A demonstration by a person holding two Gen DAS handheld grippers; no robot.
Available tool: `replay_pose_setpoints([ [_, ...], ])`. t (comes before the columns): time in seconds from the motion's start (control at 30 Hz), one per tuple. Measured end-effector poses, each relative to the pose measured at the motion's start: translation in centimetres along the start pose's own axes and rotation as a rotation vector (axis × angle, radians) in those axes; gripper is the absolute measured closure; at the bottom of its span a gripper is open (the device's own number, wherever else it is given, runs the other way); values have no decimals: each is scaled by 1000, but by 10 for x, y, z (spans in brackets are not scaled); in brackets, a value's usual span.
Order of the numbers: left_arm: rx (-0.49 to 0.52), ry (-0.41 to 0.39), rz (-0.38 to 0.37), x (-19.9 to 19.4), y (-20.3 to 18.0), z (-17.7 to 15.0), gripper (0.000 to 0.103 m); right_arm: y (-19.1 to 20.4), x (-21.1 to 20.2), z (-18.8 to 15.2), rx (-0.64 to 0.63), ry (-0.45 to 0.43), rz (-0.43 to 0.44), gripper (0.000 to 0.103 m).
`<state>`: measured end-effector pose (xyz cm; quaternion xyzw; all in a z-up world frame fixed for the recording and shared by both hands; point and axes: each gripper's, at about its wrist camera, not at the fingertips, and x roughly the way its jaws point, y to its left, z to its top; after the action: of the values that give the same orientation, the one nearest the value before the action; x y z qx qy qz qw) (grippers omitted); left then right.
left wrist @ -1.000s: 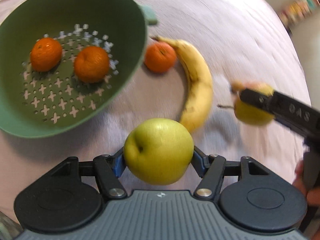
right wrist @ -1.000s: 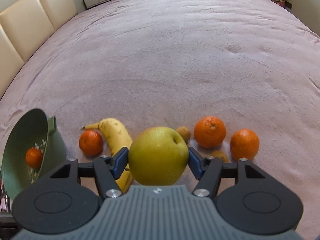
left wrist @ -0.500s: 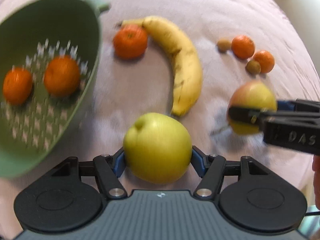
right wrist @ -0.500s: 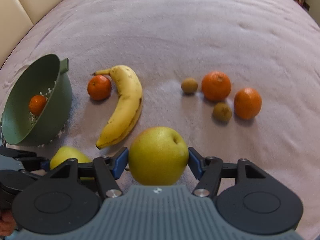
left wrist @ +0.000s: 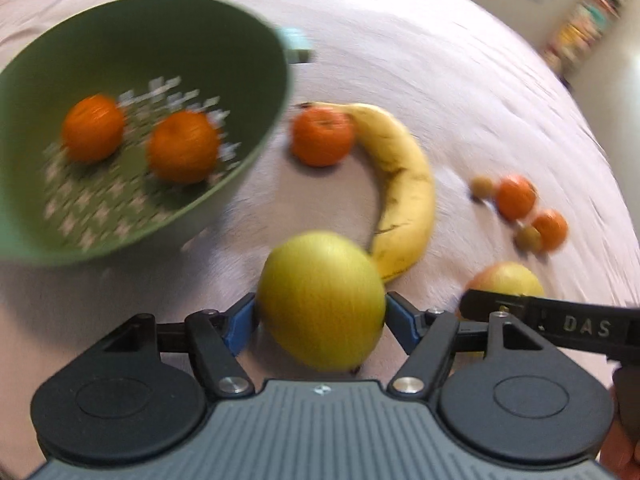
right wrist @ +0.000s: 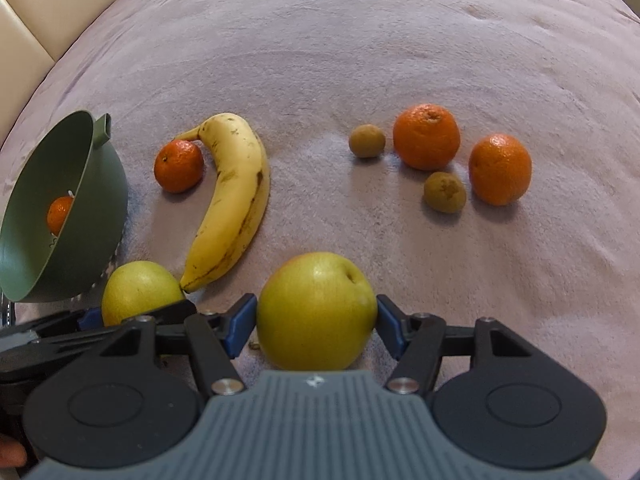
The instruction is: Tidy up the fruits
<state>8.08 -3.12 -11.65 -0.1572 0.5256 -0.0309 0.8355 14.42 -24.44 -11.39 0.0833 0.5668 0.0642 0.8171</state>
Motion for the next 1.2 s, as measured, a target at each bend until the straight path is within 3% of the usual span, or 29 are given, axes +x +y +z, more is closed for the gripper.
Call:
replay_pose_setpoints([
  [0.2,-112,-19,9,-7,4,8,18,1,1,1,-4,-1,-3,42],
  [0.63,-336,185,30,15,18,37,14,2,3,2,-4,-1,-10,42],
  [0.93,-254,234,51,30,11,52,12,2,3,2,-6,2,-10,42],
  [1.0,-217,228,38,30,6,53,27,2,3,2,-9,4,-10,42],
  [1.2,-118,202,37,30,-8,51,28,8,0,1,-38,-1,-20,42],
])
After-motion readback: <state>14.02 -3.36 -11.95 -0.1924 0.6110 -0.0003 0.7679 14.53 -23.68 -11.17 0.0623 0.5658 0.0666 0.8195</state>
